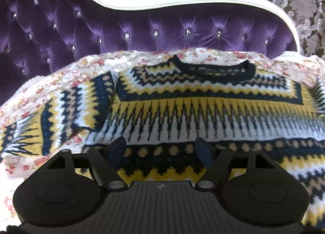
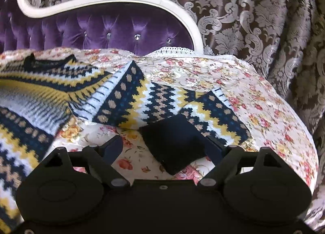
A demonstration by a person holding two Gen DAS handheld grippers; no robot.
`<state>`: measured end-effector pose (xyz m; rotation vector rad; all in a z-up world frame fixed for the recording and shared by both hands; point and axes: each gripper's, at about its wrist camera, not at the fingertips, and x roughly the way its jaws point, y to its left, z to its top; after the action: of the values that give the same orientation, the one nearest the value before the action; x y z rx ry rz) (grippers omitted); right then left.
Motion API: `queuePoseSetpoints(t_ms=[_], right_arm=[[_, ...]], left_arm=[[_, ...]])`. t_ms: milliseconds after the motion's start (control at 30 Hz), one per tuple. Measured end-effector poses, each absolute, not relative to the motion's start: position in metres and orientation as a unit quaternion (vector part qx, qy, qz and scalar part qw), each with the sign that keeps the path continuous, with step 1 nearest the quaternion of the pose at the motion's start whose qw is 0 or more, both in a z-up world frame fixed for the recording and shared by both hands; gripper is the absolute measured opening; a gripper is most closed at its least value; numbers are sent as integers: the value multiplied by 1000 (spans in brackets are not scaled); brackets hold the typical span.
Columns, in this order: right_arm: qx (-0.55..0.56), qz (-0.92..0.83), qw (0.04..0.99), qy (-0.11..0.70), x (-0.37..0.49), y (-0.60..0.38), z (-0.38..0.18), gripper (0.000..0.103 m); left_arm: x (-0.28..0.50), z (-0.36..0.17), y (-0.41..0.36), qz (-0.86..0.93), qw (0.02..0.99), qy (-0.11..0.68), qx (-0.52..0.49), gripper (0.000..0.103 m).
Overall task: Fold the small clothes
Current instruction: 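Move the right tool to the sweater's sleeve cuff and grasp it, then lift the sleeve with the right tool and fold it across the sweater body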
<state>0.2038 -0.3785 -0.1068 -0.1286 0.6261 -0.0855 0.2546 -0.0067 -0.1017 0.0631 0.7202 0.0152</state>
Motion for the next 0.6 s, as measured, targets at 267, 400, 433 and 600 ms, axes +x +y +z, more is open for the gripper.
queuePoseSetpoints(t_ms=[267,400,433,600], right_arm=[[-77,-33,951,298,209,-382,-118,67],[-46,-22,949,313,215,-390,-115,48],[-41,-25,948,316,216,-391,-115,40],[0,-38,942,333,218,-405,-102,17]], left_arm=[[259,-116,-5,-13,945,327,13,83],[263,-120,-7,-13,944,329,20,91],[263,-121,-6,-13,944,329,18,92],[264,-123,-7,-10,945,327,20,93]])
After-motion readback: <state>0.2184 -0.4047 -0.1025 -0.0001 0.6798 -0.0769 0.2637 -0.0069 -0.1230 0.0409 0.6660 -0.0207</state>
